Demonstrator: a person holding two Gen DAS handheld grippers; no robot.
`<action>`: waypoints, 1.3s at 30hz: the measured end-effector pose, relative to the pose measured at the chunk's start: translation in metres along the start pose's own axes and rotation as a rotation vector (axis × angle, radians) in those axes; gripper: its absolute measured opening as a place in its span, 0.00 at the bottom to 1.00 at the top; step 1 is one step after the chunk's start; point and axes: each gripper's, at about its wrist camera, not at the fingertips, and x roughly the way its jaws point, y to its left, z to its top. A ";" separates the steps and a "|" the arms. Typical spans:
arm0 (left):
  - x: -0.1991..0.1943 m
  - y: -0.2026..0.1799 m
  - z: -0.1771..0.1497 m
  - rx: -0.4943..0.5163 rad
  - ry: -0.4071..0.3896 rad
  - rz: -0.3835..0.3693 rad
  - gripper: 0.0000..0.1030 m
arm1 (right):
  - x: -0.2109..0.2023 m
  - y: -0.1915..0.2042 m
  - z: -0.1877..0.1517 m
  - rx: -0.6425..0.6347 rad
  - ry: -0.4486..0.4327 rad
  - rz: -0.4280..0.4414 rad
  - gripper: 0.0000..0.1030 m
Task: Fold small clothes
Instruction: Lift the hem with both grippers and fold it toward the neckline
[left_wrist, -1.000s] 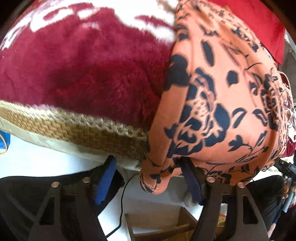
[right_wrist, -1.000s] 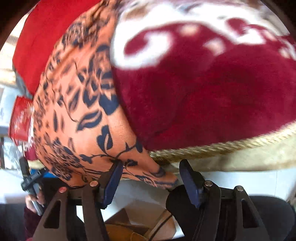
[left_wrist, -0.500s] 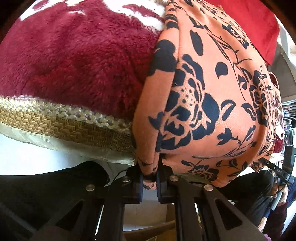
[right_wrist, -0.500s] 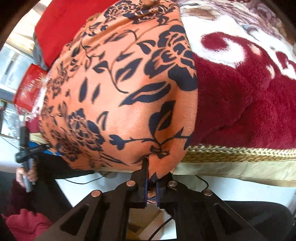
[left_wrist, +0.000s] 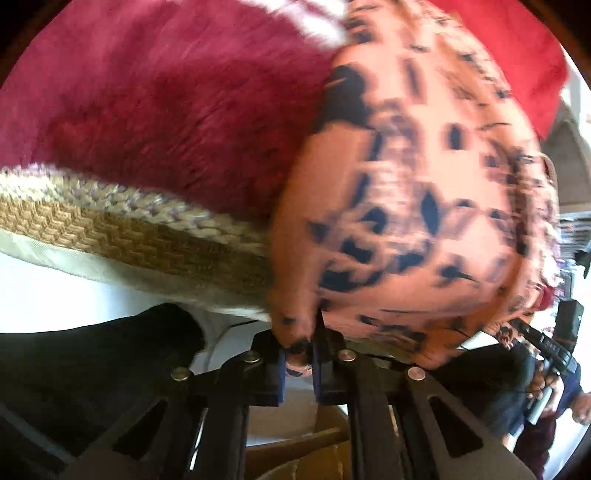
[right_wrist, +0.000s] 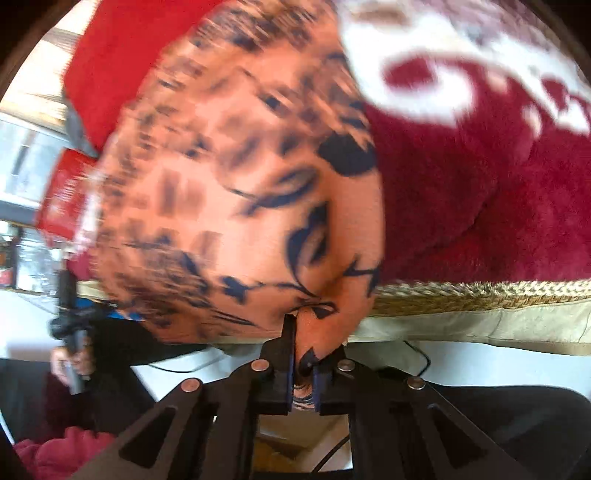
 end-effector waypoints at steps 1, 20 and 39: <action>-0.005 -0.005 -0.001 0.004 -0.009 -0.032 0.10 | -0.011 0.003 -0.001 -0.016 -0.022 0.018 0.07; -0.187 -0.071 0.137 0.066 -0.349 -0.395 0.10 | -0.123 0.045 0.133 -0.013 -0.411 0.331 0.06; -0.118 -0.058 0.320 -0.148 -0.507 -0.326 0.09 | -0.005 -0.087 0.315 0.524 -0.466 0.481 0.10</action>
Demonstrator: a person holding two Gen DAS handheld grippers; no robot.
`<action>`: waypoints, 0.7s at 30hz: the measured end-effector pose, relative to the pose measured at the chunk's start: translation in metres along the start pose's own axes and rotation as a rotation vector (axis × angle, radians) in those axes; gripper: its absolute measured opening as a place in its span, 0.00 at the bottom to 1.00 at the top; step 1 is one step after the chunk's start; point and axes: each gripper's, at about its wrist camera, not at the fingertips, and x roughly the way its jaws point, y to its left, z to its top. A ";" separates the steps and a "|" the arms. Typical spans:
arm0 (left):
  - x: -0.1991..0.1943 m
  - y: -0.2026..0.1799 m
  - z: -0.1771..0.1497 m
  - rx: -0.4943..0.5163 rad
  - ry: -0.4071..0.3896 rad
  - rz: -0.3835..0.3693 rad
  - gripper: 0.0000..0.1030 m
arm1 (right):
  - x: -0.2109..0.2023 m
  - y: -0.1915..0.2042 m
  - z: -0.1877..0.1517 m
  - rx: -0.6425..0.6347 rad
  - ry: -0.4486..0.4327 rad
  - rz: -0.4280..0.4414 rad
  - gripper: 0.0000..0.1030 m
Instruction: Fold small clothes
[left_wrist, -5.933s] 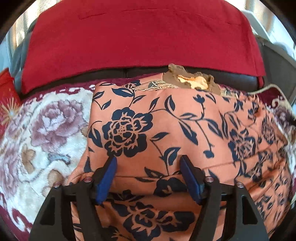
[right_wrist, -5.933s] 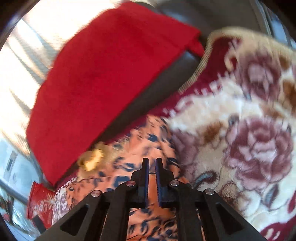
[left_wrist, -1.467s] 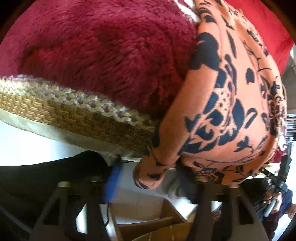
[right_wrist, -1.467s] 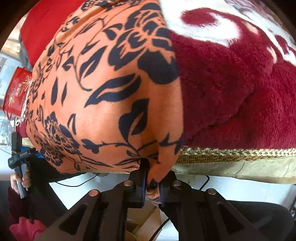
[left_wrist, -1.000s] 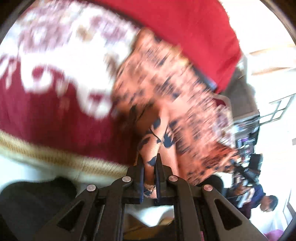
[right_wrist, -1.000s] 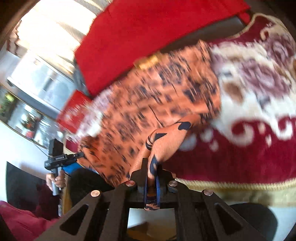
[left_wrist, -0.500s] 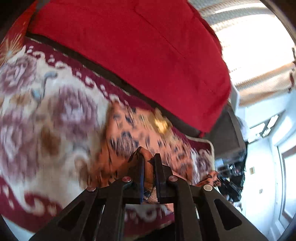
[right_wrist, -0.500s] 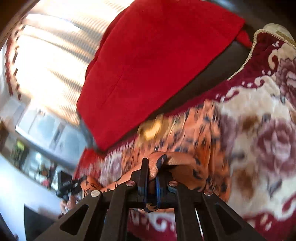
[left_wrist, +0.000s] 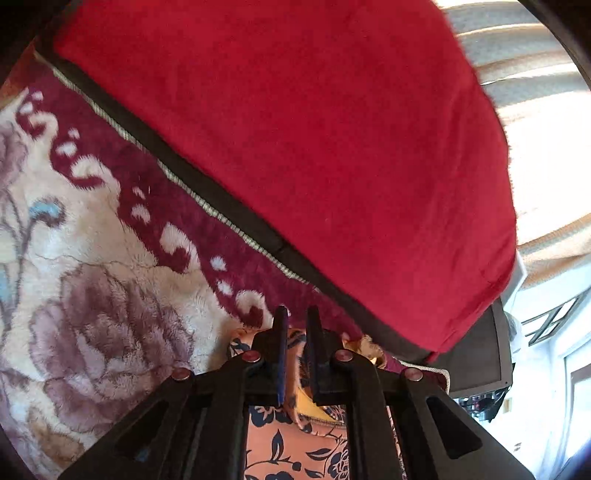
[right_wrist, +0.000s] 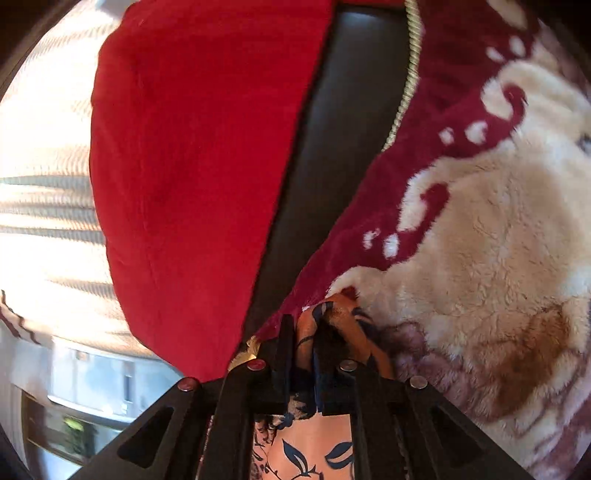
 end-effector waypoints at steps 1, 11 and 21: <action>-0.008 -0.007 -0.010 0.049 -0.007 0.008 0.09 | -0.003 -0.002 -0.001 0.003 -0.004 0.014 0.10; 0.014 -0.029 -0.097 0.255 0.232 0.105 0.42 | -0.071 0.047 -0.041 -0.180 -0.186 0.023 0.89; 0.083 -0.045 -0.096 0.283 0.354 0.158 0.42 | 0.051 0.101 -0.136 -0.680 0.319 -0.337 0.44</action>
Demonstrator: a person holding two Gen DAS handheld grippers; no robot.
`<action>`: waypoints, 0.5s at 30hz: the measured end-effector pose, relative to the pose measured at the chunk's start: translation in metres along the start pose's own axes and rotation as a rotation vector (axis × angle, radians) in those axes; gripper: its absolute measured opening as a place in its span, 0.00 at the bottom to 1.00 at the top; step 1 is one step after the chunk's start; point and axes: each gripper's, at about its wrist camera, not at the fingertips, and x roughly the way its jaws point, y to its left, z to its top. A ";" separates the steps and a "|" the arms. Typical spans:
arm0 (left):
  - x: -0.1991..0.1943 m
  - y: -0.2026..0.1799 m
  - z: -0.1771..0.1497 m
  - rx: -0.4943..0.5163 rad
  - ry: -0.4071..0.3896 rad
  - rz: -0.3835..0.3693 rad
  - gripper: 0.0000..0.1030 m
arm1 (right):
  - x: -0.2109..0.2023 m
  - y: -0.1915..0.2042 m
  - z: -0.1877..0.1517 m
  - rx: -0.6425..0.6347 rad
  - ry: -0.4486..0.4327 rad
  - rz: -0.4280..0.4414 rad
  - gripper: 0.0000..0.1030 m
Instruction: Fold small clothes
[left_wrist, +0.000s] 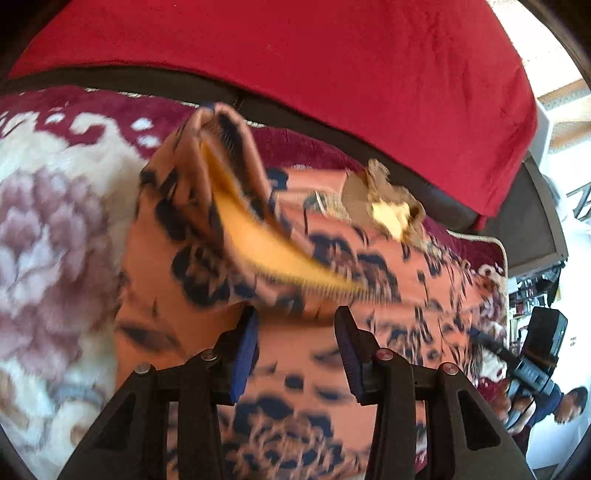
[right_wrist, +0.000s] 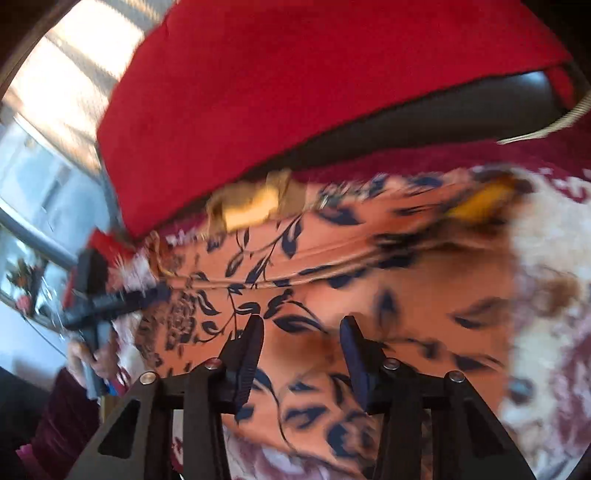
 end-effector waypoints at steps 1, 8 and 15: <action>0.003 -0.002 0.009 -0.003 -0.005 0.000 0.42 | 0.013 0.003 0.008 -0.010 0.016 -0.023 0.44; -0.010 -0.004 0.069 -0.081 -0.174 0.010 0.43 | 0.015 -0.008 0.074 0.127 -0.276 -0.032 0.44; -0.042 -0.028 0.015 0.093 -0.239 0.061 0.47 | -0.020 -0.010 0.020 0.127 -0.309 0.054 0.44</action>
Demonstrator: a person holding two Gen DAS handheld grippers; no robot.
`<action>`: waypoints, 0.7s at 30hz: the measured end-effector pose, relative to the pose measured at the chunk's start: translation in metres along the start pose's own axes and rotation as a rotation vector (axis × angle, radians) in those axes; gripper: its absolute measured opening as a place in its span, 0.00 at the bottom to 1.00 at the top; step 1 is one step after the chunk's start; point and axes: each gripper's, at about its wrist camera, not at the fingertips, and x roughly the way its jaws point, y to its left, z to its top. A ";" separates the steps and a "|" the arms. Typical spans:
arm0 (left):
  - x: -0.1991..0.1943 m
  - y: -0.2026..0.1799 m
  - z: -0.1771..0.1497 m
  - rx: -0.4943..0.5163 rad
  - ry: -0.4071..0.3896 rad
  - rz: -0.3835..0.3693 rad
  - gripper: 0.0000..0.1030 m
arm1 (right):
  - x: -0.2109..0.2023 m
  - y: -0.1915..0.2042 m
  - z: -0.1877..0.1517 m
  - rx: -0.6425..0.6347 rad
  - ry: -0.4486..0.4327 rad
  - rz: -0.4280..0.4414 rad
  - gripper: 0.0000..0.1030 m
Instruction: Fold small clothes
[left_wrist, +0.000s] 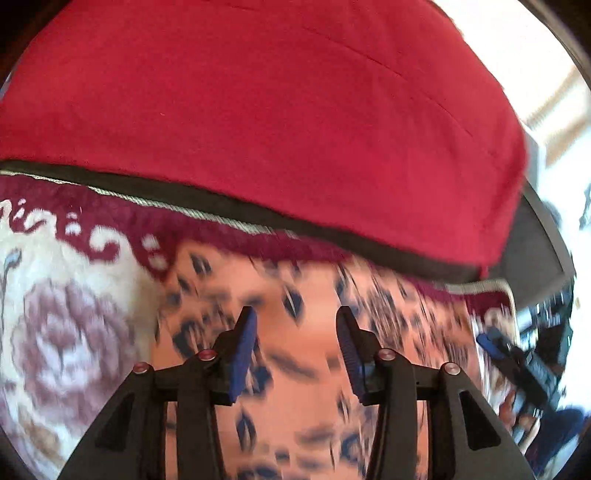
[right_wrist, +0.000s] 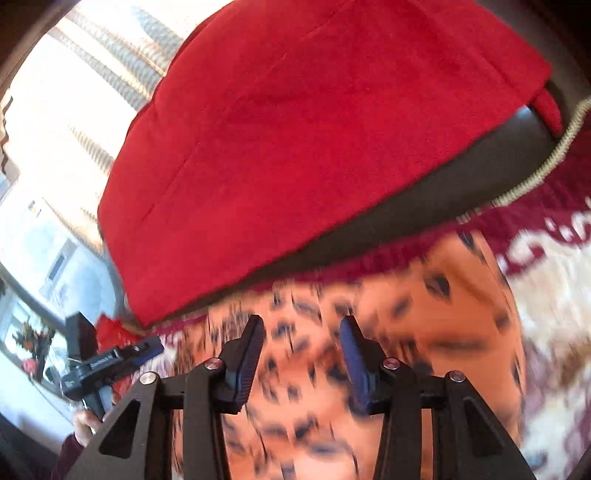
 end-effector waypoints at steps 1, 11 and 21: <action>-0.004 -0.005 -0.016 0.029 0.018 -0.002 0.48 | -0.004 -0.003 -0.009 0.010 0.019 0.013 0.44; -0.001 -0.018 -0.128 0.162 0.110 0.190 0.60 | -0.033 -0.034 -0.099 0.128 0.106 -0.018 0.45; -0.077 0.000 -0.143 -0.010 0.036 0.123 0.64 | -0.102 -0.057 -0.127 0.350 -0.030 0.141 0.62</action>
